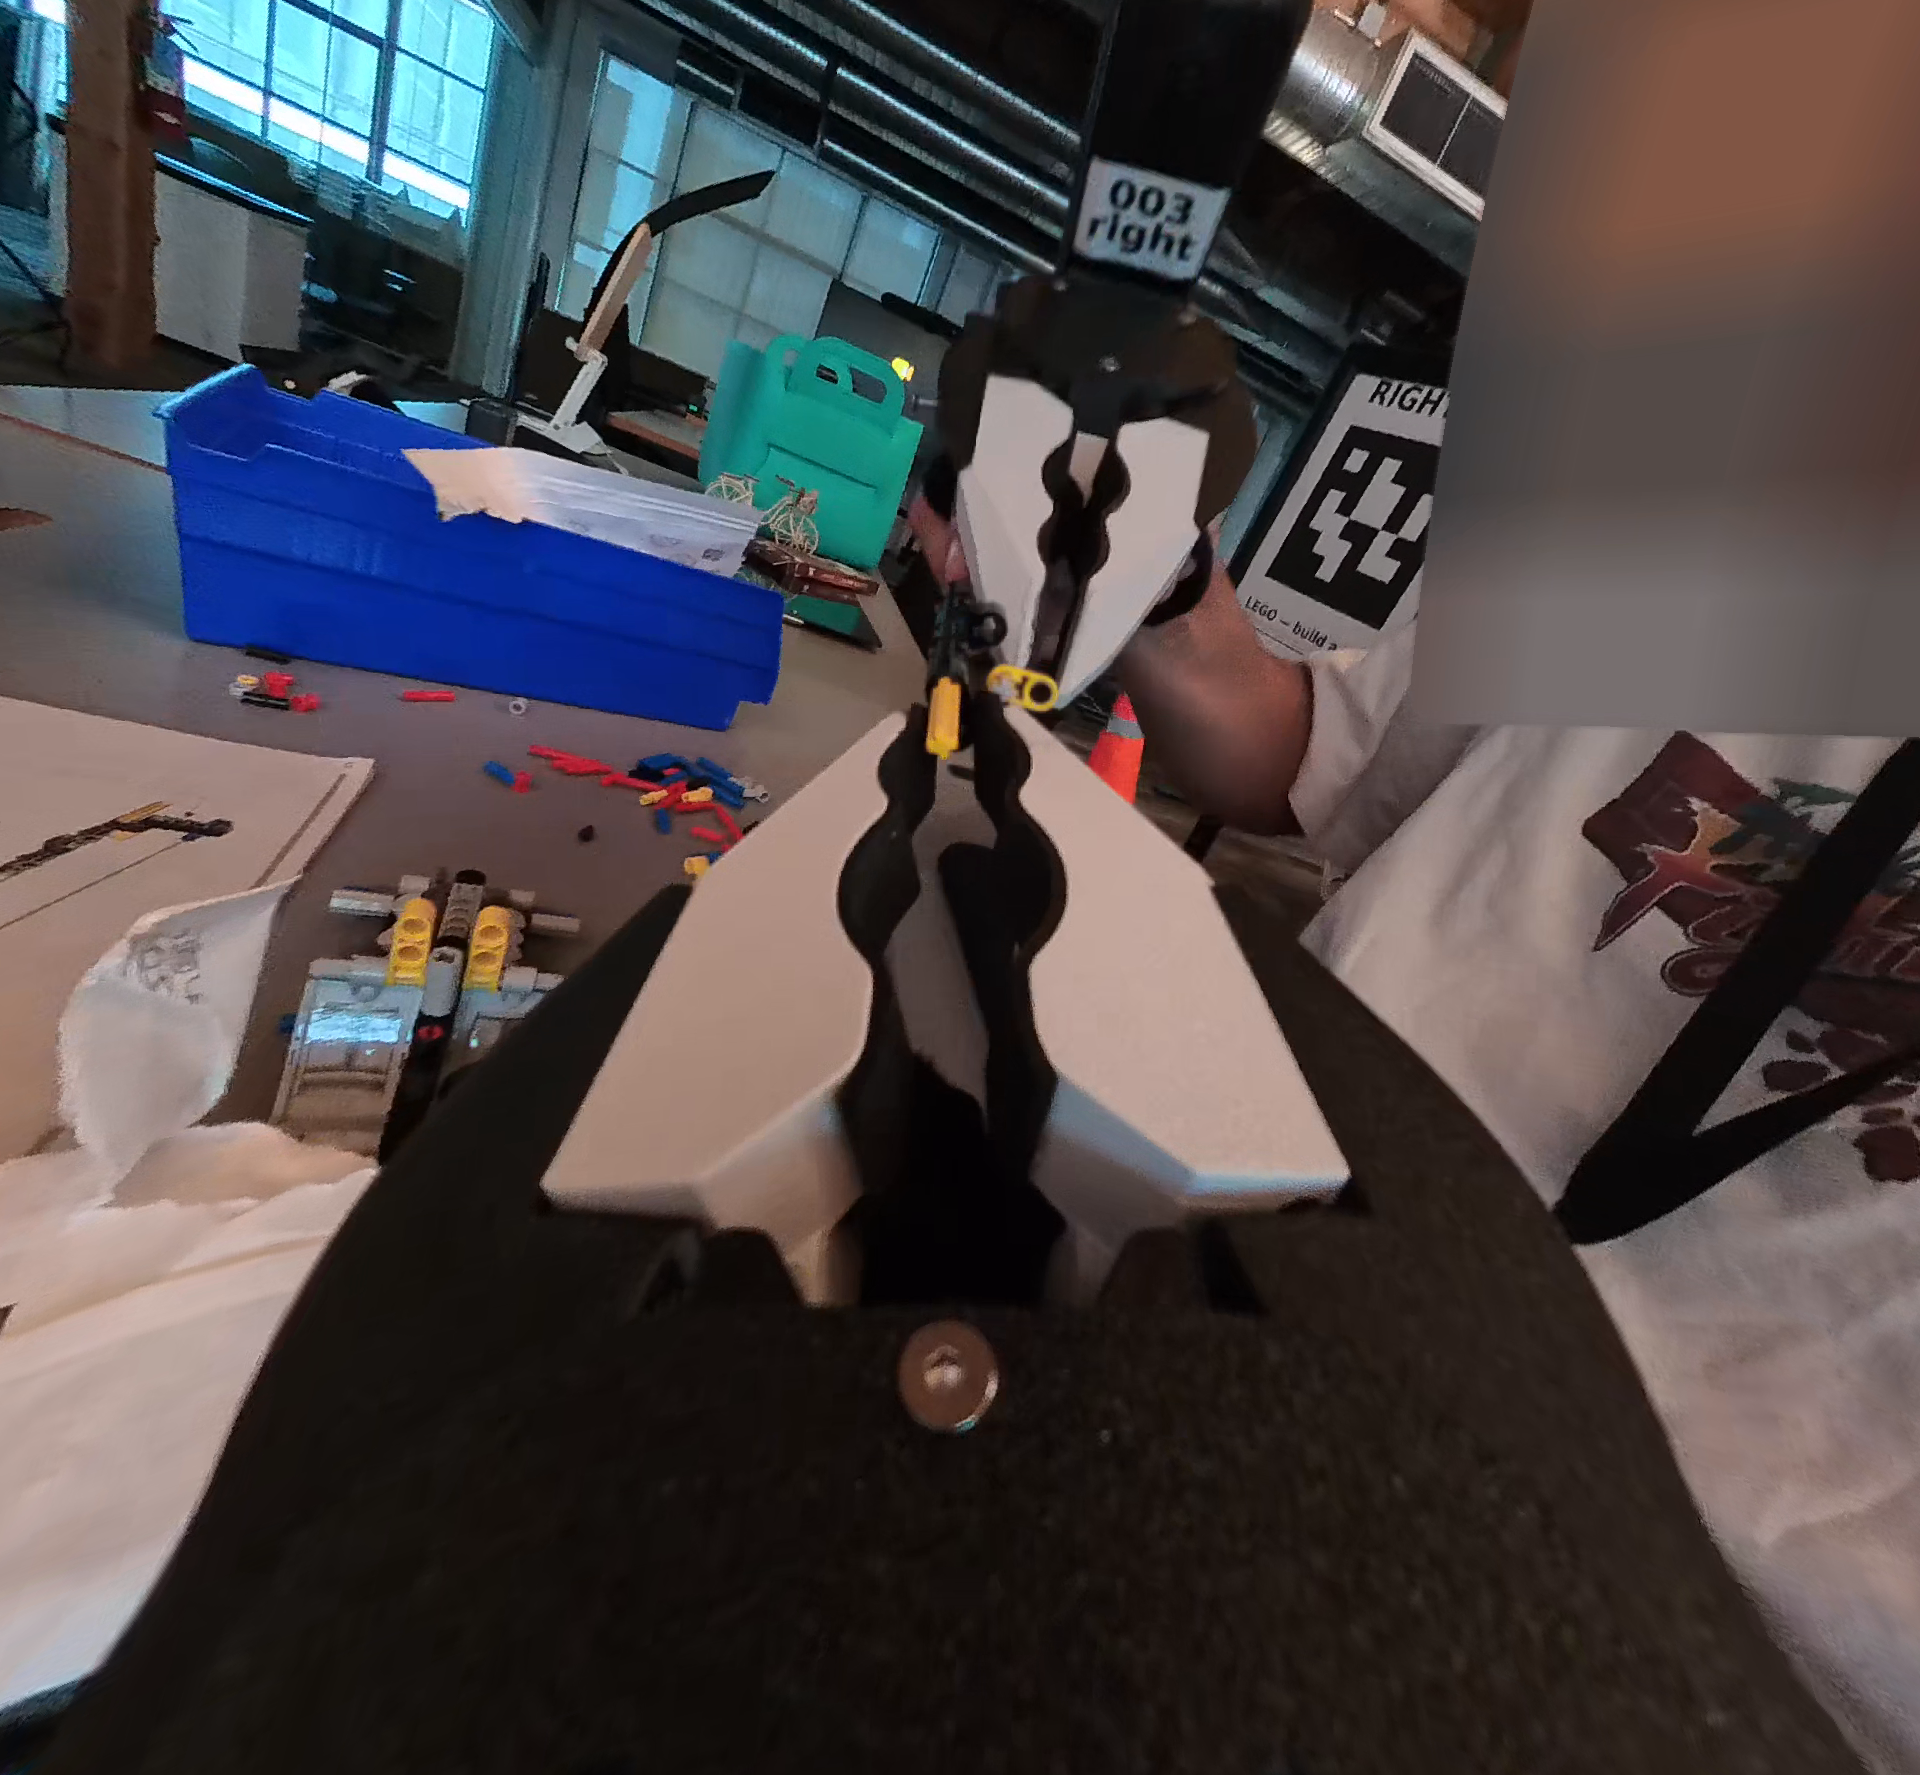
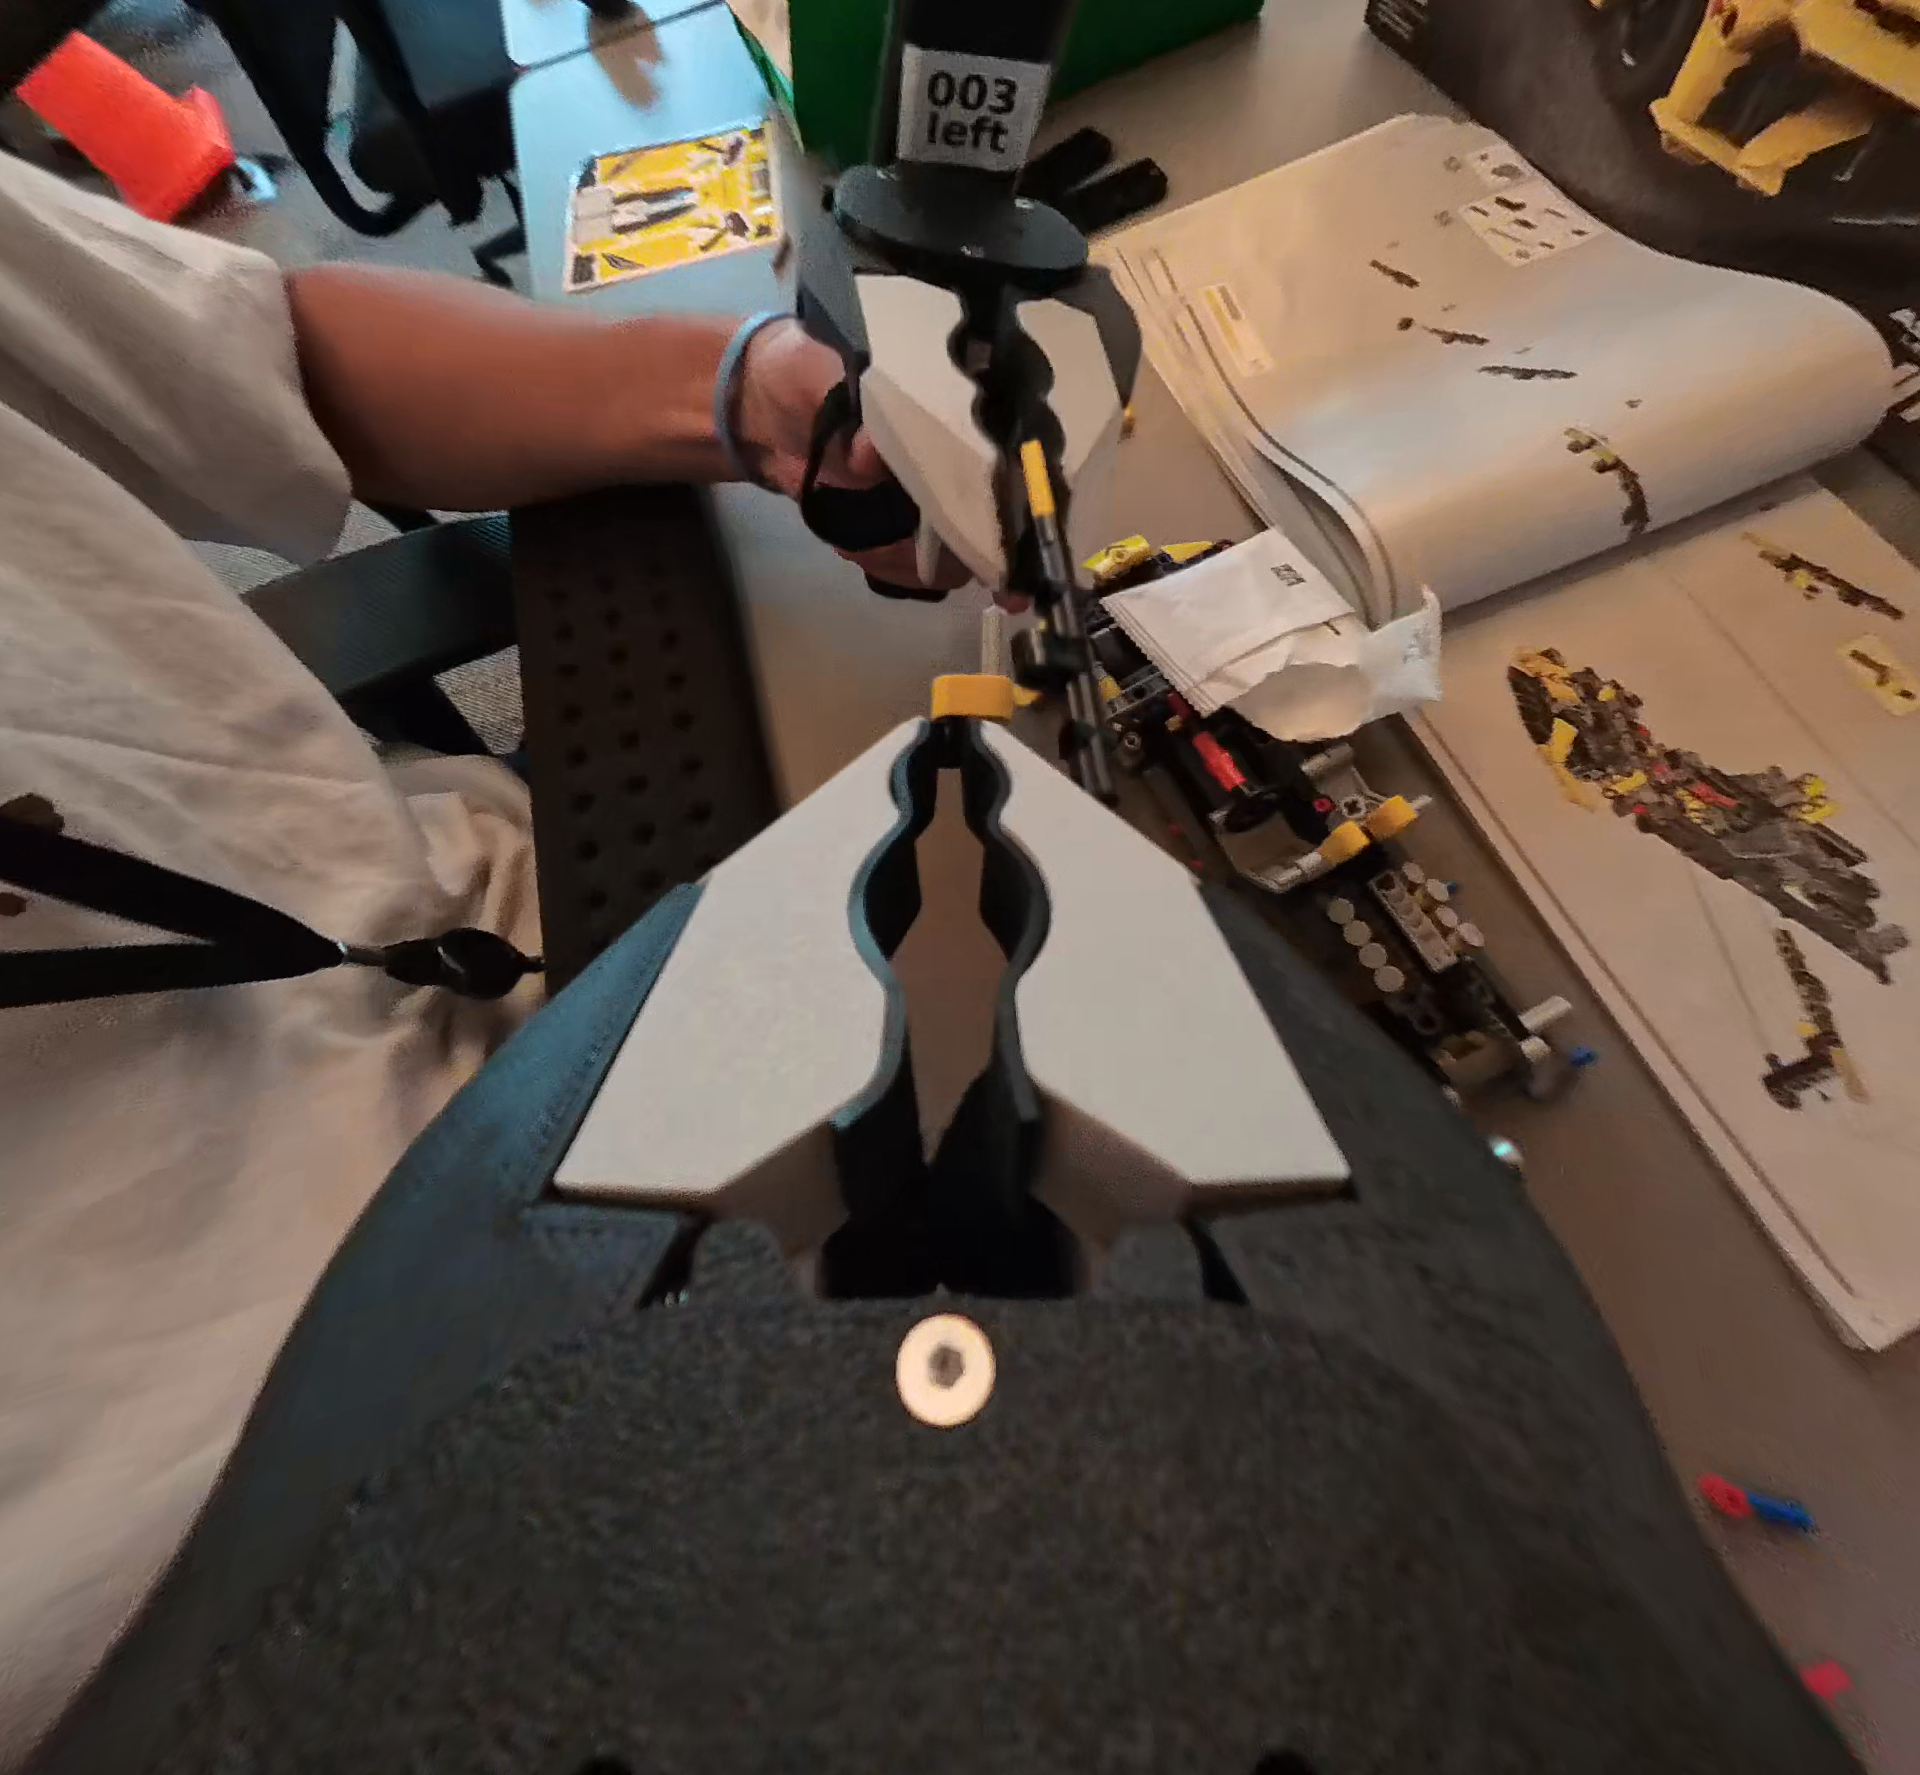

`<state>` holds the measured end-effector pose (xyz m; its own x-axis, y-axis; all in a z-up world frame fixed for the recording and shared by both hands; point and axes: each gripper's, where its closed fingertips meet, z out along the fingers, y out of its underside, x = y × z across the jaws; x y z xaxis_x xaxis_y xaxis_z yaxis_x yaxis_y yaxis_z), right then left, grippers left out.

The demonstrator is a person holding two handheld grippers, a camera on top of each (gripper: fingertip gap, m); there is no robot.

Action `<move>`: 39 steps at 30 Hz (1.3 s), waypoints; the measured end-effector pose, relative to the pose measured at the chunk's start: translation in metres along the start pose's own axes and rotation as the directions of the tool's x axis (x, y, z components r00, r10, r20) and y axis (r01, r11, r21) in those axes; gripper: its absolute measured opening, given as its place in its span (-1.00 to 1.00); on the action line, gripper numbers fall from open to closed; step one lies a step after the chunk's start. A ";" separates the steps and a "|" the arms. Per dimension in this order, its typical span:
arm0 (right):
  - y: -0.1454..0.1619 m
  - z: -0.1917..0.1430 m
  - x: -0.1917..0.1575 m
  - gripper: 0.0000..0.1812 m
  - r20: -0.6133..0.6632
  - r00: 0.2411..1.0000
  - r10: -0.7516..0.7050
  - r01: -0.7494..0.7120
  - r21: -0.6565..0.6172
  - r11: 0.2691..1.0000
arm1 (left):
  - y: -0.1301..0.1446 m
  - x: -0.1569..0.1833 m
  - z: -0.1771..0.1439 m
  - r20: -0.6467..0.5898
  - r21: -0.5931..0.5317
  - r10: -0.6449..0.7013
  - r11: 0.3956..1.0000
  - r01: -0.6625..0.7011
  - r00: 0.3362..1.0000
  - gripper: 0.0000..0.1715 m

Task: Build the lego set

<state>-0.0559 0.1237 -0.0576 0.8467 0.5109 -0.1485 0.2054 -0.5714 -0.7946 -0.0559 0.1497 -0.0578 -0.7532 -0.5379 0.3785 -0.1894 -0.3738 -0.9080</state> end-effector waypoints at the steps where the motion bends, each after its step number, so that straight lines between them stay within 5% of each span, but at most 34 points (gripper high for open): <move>1: -0.001 0.000 0.001 -0.96 -0.018 1.000 0.002 -0.002 -0.012 1.000 | 0.000 0.001 0.001 -0.004 -0.002 0.005 1.000 -0.005 1.000 -0.95; 20: 0.001 0.008 0.007 -0.96 -0.109 0.994 -0.009 -0.001 -0.093 0.996 | 0.004 -0.001 0.004 0.020 -0.014 0.021 1.000 -0.020 1.000 -0.95; 26: 0.015 0.010 0.007 -0.96 -0.170 0.952 -0.253 0.209 -0.243 0.947 | 0.025 -0.004 0.006 0.064 -0.183 0.161 0.972 -0.147 0.985 -0.95; 29: 0.029 0.013 0.013 -0.96 -0.200 0.852 -0.484 0.394 -0.364 0.844 | 0.039 -0.010 0.007 0.105 -0.302 0.285 0.922 -0.243 0.953 -0.95; 33: 0.041 0.016 0.022 -0.96 -0.215 0.612 -0.761 0.595 -0.509 0.622 | 0.052 -0.018 0.007 0.131 -0.396 0.389 0.864 -0.312 0.912 -0.95; 37: 0.047 0.018 0.028 -0.96 -0.153 0.367 -0.917 0.708 -0.593 0.382 | 0.062 -0.019 0.008 0.112 -0.440 0.386 0.846 -0.302 0.916 -0.95; 39: 0.048 0.018 0.029 -0.96 -0.137 0.311 -0.941 0.738 -0.590 0.329 | 0.063 -0.018 0.009 0.111 -0.430 0.358 0.858 -0.280 0.927 -0.95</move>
<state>-0.0305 0.1225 -0.1104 0.1369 0.6084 0.7818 0.9815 -0.1901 -0.0239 -0.0487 0.1293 -0.1201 -0.6959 -0.7166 0.0459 -0.2229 0.1547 -0.9625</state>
